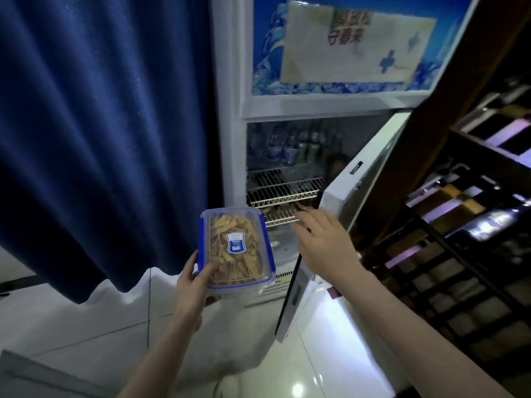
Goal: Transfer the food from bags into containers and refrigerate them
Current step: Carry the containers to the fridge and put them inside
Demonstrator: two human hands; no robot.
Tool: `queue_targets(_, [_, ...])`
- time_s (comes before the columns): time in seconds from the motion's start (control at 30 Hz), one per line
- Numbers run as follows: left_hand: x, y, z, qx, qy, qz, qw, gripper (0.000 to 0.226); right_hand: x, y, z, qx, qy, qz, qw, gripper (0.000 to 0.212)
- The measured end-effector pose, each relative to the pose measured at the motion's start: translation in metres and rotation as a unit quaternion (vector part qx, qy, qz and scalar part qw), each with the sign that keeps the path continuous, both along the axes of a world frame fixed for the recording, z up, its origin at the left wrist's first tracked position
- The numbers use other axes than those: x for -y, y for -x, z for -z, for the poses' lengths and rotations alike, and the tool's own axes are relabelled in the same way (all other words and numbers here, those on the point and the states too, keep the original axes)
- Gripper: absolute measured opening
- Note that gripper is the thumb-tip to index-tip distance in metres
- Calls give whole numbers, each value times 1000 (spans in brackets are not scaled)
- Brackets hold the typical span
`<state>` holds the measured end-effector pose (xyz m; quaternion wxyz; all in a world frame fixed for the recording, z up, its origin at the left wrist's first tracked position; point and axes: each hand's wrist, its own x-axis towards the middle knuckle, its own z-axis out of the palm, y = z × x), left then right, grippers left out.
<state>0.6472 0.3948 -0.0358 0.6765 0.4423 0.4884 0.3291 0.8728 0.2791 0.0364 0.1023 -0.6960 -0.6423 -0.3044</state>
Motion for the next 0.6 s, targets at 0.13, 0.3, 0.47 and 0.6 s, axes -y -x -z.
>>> queue_targets(0.13, [42,-21,-2,8,-7,47,999,62,74,-8,-27,-48,-108,150,982,50])
queue_targets(0.3, [82,-55,-16,27,-10,118,993,59,139,-39,-32,-114,-83,303,942,55])
queue_targets(0.47, [102,-92,-30,38,-17,151,988,61,192,-73,-38,-128,-98,356,920,49])
queue_targets(0.6, [111,-121,-40,50,-5,181,982,62,227,-99,-37,-107,-68,404,906,56])
